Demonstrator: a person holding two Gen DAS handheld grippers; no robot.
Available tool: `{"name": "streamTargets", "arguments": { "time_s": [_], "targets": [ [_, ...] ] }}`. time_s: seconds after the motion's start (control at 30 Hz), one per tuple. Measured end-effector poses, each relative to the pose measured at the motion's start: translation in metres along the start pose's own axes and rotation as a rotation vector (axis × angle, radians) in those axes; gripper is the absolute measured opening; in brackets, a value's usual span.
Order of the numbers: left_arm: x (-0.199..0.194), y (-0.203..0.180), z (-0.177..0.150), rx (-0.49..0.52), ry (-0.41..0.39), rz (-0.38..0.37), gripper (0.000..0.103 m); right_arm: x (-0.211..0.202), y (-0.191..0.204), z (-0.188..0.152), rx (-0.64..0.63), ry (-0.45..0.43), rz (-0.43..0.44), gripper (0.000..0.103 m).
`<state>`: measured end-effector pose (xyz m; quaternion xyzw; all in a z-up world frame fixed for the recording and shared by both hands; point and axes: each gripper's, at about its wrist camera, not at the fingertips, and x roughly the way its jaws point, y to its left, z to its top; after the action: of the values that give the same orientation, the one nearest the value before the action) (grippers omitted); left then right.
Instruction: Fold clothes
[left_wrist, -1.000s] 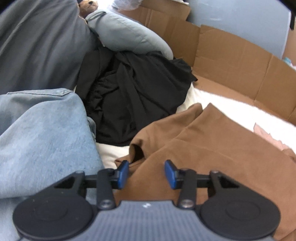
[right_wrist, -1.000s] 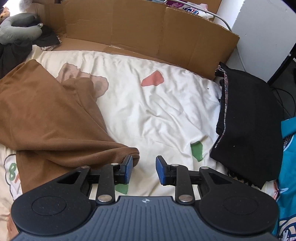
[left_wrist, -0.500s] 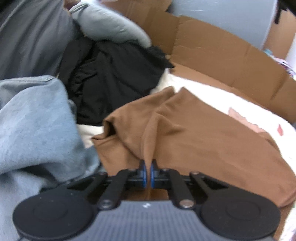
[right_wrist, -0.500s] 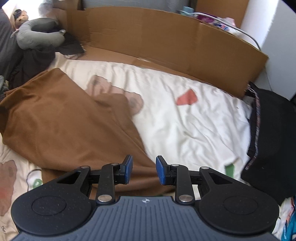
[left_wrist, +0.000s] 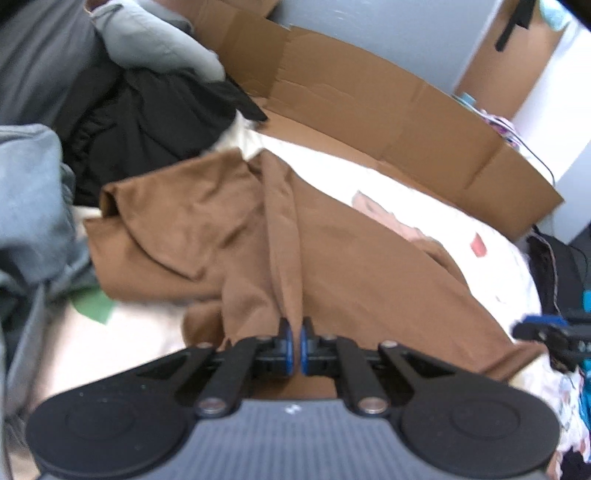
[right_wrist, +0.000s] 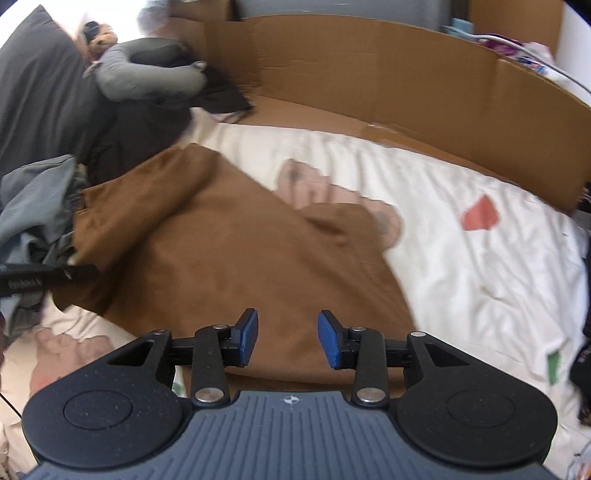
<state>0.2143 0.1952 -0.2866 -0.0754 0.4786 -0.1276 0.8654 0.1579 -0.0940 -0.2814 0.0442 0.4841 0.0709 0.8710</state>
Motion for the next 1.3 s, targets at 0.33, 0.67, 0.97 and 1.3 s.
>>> {"name": "streamTargets", "arguments": {
  "time_s": [0.33, 0.67, 0.97, 1.3],
  "targets": [
    [-0.005, -0.024, -0.022, -0.004, 0.037, -0.02, 0.003, 0.028, 0.055, 0.02, -0.016, 0.047, 0.167, 0.044],
    [-0.012, -0.037, -0.04, -0.026, 0.07, -0.091, 0.003, 0.059, 0.113, 0.03, -0.106, 0.117, 0.281, 0.045],
    [-0.013, -0.034, -0.045, -0.058, 0.059, -0.116, 0.003, 0.082, 0.125, 0.019, -0.087, 0.205, 0.304, 0.045],
    [-0.016, -0.03, -0.053, -0.078, 0.101, -0.115, 0.003, 0.082, 0.121, 0.008, -0.109, 0.216, 0.303, 0.002]
  ]
}}
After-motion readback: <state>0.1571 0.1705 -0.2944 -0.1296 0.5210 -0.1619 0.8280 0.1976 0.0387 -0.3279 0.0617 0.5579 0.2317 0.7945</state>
